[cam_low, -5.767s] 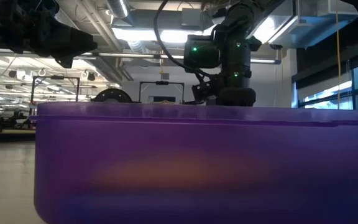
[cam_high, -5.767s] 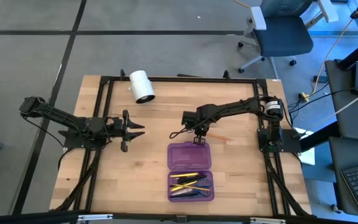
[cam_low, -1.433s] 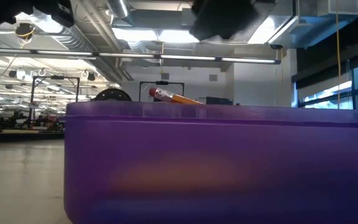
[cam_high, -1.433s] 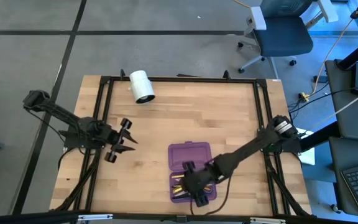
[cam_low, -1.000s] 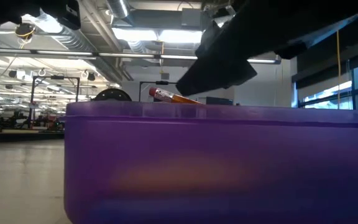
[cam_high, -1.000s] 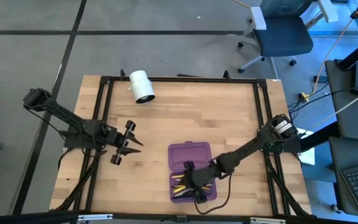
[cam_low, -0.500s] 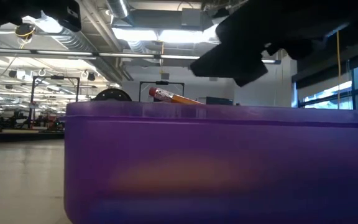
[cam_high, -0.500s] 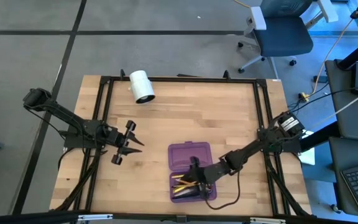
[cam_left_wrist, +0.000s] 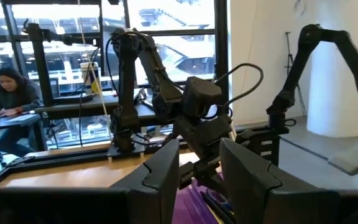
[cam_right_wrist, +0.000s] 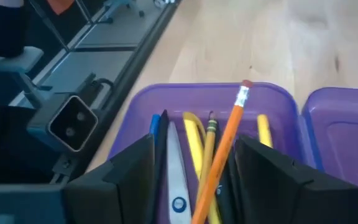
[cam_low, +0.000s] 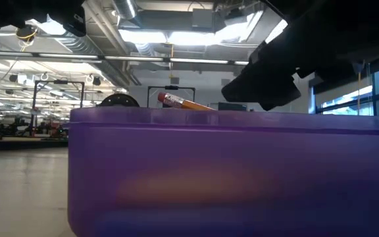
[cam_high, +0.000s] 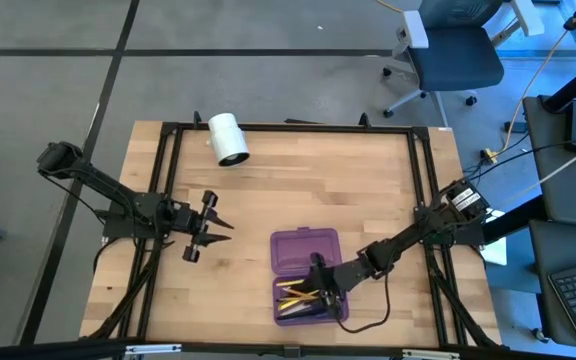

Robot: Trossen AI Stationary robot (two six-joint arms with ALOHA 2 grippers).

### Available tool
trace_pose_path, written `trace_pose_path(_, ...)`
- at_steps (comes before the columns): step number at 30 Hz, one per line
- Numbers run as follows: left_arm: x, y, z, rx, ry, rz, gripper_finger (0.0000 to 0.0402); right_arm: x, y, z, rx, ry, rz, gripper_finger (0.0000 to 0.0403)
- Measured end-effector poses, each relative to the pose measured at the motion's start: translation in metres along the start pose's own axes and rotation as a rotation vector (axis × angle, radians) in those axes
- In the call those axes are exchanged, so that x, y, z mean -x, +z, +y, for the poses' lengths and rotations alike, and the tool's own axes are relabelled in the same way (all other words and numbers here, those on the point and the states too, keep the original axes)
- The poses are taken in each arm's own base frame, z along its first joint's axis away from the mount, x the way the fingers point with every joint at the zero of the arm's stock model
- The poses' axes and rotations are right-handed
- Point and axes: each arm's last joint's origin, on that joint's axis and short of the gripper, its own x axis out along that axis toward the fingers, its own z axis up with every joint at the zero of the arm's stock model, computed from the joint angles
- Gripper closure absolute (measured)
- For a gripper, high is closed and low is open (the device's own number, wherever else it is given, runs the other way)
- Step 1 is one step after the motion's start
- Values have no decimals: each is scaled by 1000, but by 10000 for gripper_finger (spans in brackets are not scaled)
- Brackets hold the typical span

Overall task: Pick & place school supplies into a supply box
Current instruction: Put the orange pencil into the purple supply box

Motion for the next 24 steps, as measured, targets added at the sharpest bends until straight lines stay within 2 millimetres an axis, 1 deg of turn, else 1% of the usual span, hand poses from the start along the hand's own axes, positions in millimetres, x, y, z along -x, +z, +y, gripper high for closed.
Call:
trace_pose_path(8, 0, 0, 1, -1, 19, 5, 290, -6, -9, -1, 1, 19, 30, 178)
trace_pose_path(14, 0, -1, 1, -2, 28, 15, 290, -15, -18, -3, -24, 59, 21, 178)
trace_pose_path(24, 0, -2, 1, -4, 36, 19, 290, -23, -26, -6, -31, 71, 8, 178)
